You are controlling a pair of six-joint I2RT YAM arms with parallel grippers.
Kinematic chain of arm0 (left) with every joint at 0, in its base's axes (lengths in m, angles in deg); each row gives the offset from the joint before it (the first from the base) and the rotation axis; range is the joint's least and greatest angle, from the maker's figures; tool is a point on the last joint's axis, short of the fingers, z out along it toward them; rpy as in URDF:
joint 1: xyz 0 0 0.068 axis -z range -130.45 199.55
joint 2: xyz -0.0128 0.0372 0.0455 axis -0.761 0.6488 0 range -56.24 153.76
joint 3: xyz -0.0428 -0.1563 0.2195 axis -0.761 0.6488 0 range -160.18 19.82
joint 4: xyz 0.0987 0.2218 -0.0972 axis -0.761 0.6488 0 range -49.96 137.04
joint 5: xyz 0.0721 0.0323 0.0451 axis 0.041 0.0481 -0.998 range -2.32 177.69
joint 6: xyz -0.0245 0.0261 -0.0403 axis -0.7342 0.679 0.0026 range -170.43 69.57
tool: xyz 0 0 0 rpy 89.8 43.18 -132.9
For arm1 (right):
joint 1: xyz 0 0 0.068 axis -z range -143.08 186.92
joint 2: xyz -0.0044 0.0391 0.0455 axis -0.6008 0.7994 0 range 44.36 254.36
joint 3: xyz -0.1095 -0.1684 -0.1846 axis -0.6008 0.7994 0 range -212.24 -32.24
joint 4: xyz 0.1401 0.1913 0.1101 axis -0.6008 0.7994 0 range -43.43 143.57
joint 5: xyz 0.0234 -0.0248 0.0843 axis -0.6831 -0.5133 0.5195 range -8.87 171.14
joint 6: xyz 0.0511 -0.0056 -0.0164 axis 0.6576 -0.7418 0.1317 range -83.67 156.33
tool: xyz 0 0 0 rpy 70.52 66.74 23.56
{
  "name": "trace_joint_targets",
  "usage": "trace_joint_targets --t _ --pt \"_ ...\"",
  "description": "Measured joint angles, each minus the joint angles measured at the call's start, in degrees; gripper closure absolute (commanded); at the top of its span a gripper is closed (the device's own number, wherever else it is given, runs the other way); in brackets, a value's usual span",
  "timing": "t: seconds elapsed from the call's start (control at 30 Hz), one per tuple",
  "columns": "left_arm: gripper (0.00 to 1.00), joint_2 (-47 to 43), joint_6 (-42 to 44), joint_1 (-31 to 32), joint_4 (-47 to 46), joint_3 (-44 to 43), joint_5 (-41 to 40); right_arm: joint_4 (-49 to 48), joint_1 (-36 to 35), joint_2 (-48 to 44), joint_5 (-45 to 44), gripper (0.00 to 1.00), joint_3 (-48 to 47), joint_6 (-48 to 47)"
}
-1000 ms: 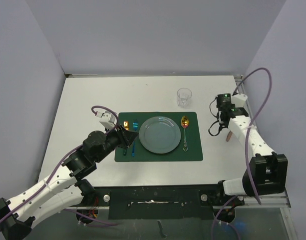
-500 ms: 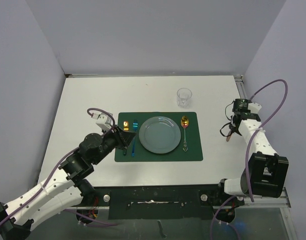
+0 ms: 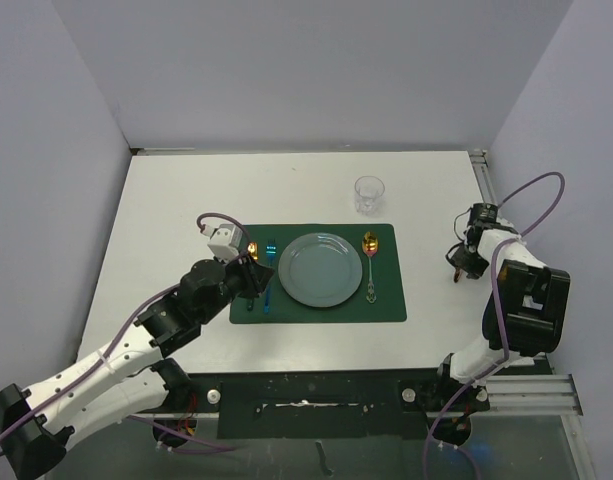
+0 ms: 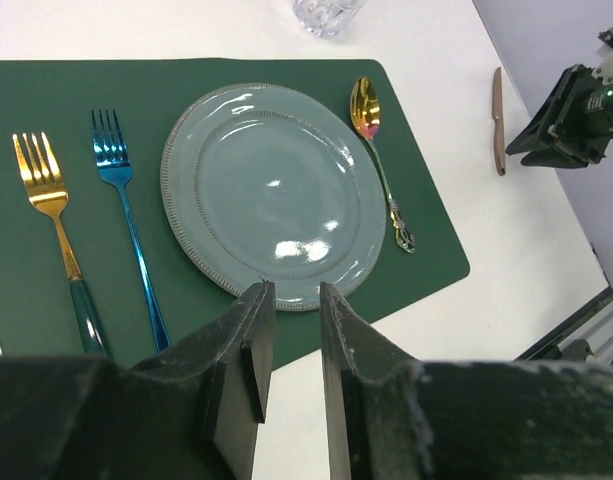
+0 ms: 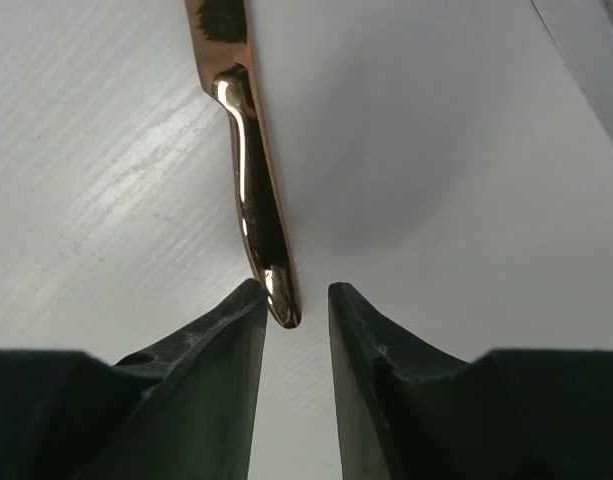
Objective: Set the dinner table for one person
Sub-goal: Pick up the knife at the center of the board.
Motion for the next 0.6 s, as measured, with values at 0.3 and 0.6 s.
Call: trace_joint_targets --t 0.3,0.6 --pt "0.78 4.2 2.2 0.0 -0.4 -0.2 -1.2 -1.8 0.3 6.2 2.0 0.67 -6.9 -0.7" --pt "0.78 5.0 3.9 0.0 -0.4 -0.3 -2.0 -2.3 0.3 10.9 1.7 0.67 -8.8 -0.9"
